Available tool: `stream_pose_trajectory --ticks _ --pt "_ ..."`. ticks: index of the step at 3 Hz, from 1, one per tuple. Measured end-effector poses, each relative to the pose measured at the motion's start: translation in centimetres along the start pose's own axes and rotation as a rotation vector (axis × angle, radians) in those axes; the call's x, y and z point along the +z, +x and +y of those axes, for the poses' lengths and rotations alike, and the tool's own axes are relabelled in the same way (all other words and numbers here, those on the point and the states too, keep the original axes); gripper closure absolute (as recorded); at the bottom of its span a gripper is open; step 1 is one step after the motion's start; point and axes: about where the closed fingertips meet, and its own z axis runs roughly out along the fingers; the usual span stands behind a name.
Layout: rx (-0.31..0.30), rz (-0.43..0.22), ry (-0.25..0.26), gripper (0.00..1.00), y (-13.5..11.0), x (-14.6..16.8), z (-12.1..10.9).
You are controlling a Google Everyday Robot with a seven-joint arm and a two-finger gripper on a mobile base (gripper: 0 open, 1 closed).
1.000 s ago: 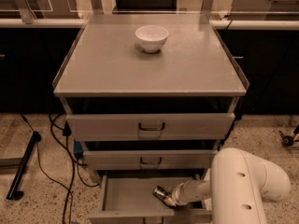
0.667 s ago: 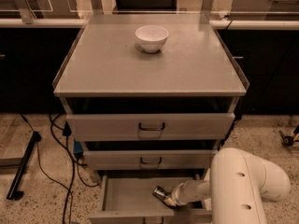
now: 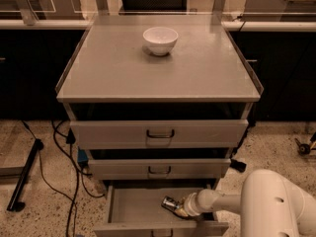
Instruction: Pick redbull can from bottom drawer and place on counter
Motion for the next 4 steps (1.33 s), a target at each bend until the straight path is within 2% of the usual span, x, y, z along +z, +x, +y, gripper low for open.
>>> stream_pose_trajectory --ticks 1,3,4 --pt "-0.049 0.000 -0.014 1.00 0.32 0.37 -0.60" --pt "-0.084 0.023 -0.032 0.99 1.02 0.97 -1.09" --pt "-0.086 0.026 -0.035 0.75 1.02 0.84 -1.16"
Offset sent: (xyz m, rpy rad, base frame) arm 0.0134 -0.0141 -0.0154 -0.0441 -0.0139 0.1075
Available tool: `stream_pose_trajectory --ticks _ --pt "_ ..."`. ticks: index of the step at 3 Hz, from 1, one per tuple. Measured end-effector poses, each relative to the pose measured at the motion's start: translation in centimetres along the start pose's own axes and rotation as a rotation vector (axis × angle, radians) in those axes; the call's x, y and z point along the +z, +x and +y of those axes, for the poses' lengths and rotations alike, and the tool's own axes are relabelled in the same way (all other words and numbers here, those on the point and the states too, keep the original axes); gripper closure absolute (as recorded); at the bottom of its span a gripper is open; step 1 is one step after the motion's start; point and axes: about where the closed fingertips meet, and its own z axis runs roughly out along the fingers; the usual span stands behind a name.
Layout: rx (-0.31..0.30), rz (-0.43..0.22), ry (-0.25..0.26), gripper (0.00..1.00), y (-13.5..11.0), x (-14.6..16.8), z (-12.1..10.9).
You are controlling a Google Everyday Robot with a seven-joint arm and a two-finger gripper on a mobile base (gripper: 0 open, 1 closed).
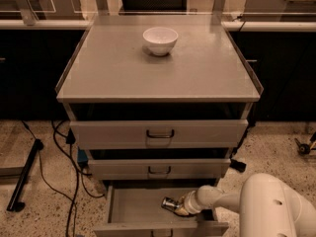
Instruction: Pick redbull can from bottom drawer and place on counter
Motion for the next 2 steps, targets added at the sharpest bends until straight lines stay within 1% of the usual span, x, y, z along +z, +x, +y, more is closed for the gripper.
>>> stream_pose_trajectory --ticks 1,2 --pt "-0.004 0.007 -0.005 0.46 0.17 0.08 -0.15" --pt "-0.006 0.009 -0.006 0.26 0.14 -0.06 -0.20"
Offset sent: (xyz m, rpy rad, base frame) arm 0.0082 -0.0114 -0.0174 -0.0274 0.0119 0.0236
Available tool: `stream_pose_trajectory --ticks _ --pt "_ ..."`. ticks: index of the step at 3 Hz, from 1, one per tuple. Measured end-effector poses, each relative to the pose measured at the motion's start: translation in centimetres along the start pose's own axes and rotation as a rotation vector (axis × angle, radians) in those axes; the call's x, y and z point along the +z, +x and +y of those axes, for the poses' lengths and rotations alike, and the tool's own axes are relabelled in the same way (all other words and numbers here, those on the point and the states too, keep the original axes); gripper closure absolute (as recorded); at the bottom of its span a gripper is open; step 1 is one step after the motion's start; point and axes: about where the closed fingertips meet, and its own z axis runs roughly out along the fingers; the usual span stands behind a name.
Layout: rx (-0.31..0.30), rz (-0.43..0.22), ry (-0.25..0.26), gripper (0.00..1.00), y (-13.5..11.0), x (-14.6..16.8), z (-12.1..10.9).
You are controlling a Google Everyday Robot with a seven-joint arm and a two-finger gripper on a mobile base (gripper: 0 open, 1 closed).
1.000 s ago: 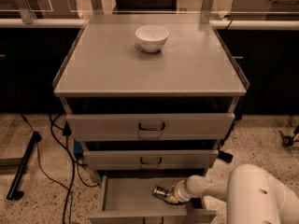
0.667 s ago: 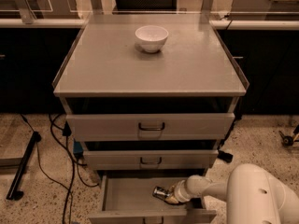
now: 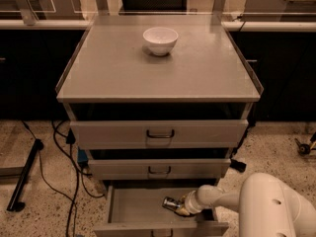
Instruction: Pick redbull can from bottom drawer and place on counter
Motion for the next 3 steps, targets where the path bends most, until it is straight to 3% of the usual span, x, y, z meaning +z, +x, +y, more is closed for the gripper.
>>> stream_pose_trajectory --ticks 2,3 --pt "-0.008 0.025 -0.001 0.30 1.8 1.7 -0.6" --pt "-0.009 0.031 0.002 0.40 2.2 2.1 -0.7"
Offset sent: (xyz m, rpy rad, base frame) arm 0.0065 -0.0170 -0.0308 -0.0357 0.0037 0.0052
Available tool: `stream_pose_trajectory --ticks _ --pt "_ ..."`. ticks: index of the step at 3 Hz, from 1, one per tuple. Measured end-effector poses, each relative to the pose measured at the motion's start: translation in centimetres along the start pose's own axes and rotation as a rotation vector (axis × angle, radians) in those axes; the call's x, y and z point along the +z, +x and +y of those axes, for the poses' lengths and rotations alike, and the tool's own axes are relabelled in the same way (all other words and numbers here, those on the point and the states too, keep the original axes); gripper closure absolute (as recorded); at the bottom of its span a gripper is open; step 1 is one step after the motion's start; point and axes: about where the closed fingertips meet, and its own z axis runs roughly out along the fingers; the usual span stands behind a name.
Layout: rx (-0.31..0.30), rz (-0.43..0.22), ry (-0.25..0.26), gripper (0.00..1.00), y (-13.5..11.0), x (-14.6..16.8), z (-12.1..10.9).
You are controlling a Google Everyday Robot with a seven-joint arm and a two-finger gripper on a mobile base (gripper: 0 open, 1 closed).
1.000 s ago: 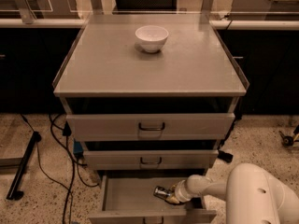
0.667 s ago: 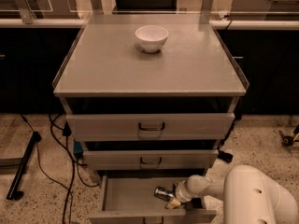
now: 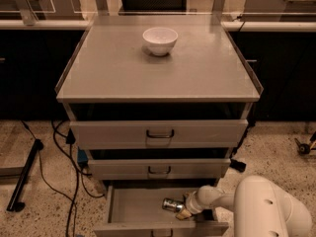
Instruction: Pick redbull can from bottom drawer and place on counter
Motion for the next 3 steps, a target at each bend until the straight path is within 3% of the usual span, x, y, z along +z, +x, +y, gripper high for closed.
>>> stream_pose_trajectory --ticks 1,2,3 --pt "0.000 0.001 0.000 0.56 -0.22 -0.47 0.04" --pt "-0.002 0.002 0.005 0.87 -0.27 -0.66 0.09" --pt "-0.005 0.002 0.012 1.00 -0.32 -0.77 0.07"
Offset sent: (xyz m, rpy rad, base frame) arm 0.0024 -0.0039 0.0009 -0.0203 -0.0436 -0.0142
